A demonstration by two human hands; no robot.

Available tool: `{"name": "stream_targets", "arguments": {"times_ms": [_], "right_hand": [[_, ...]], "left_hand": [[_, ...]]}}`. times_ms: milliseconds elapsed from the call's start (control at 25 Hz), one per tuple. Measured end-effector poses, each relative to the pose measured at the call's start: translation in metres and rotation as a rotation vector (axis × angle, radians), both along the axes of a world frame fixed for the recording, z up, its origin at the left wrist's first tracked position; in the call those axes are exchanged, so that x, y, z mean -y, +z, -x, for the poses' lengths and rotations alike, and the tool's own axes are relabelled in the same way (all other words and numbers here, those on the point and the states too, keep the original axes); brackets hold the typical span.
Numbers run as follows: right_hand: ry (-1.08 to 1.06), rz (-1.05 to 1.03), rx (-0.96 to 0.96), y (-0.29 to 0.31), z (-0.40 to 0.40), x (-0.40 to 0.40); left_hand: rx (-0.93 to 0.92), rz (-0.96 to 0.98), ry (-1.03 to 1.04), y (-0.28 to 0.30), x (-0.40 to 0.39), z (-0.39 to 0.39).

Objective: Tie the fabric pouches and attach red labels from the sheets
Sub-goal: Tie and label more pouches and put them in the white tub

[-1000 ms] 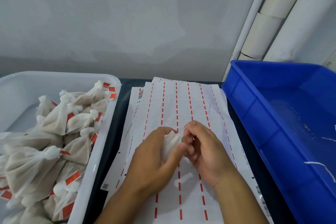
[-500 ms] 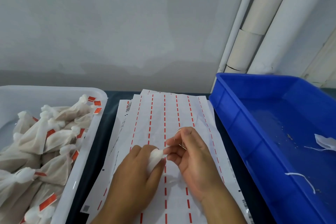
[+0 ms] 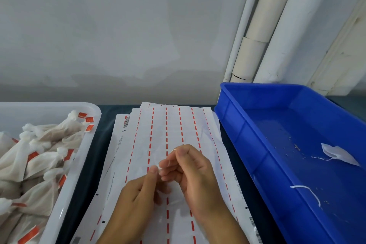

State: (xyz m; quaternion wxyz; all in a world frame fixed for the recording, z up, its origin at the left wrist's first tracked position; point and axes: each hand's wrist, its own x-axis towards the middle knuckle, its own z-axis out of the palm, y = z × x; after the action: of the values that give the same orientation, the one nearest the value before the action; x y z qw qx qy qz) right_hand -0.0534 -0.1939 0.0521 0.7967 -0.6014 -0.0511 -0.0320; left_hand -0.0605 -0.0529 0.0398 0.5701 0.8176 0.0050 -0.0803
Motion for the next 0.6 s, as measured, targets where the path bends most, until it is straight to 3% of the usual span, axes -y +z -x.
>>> {"name": "stream_targets", "arguments": {"times_ms": [80, 240, 400, 600], "right_hand": [[0.041, 0.058, 0.022, 0.001, 0.002, -0.003], [0.100, 0.220, 0.036, -0.002, 0.005, -0.008], [0.130, 0.364, 0.058, -0.007, 0.005, -0.011], [0.164, 0.444, 0.115, -0.009, 0.007, -0.014]], "left_hand": [[-0.103, 0.106, 0.047, -0.004, 0.001, -0.005], [-0.185, 0.551, 0.014, -0.007, -0.008, -0.008], [-0.284, 0.814, -0.028, -0.007, -0.019, -0.011], [-0.402, 0.935, -0.102, -0.007, -0.019, -0.013]]}}
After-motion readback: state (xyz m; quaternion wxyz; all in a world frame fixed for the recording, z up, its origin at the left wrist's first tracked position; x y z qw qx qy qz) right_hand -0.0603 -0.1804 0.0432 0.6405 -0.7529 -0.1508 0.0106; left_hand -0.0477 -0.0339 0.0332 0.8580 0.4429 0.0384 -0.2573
